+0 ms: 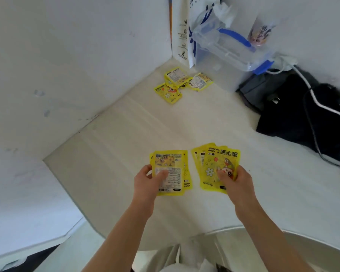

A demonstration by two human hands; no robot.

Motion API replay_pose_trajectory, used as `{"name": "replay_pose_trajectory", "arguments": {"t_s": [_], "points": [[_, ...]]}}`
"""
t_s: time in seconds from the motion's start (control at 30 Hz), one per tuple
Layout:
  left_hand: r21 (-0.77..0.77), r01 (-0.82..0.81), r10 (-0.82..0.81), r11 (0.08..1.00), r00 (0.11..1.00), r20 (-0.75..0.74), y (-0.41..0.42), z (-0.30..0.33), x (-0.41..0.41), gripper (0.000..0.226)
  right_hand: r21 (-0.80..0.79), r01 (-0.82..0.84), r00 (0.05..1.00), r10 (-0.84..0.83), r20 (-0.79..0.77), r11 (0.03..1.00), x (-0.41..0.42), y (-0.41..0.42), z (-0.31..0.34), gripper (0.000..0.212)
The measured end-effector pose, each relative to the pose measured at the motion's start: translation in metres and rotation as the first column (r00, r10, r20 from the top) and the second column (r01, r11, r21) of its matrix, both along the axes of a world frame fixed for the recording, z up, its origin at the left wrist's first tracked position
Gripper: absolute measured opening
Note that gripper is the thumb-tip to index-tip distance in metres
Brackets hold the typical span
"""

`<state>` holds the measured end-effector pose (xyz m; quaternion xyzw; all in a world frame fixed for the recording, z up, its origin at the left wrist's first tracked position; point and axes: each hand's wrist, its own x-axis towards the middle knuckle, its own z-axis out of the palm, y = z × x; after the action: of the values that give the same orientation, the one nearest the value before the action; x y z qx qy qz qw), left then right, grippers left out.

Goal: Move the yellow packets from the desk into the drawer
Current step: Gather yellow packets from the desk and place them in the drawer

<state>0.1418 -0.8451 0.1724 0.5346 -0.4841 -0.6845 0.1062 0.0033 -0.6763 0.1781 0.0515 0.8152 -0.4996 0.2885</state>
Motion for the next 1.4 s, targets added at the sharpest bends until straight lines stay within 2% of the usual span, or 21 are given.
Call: {"name": "replay_pose_trajectory", "arguments": {"t_s": [0.37, 0.7, 0.97, 1.4], "points": [[-0.025, 0.314, -0.314, 0.949, 0.949, 0.03, 0.063, 0.009, 0.062, 0.019, 0.006, 0.258, 0.966, -0.257, -0.037, 0.966, 0.127, 0.089, 0.007, 0.01], [-0.031, 0.592, -0.592, 0.806, 0.806, -0.005, 0.155, 0.017, 0.063, 0.023, -0.033, 0.527, 0.848, -0.528, -0.037, 0.849, 0.198, 0.202, 0.012, 0.009], [-0.042, 0.695, -0.693, 0.718, 0.719, 0.052, 0.273, 0.004, 0.083, 0.017, -0.096, 0.725, 0.688, -0.725, 0.037, 0.682, 0.268, 0.318, 0.005, 0.01], [0.048, 0.789, -0.79, 0.612, 0.613, -0.001, 0.515, -0.009, 0.149, 0.017, -0.085, 0.849, 0.525, -0.851, 0.023, 0.522, 0.377, 0.547, 0.009, 0.012]]}}
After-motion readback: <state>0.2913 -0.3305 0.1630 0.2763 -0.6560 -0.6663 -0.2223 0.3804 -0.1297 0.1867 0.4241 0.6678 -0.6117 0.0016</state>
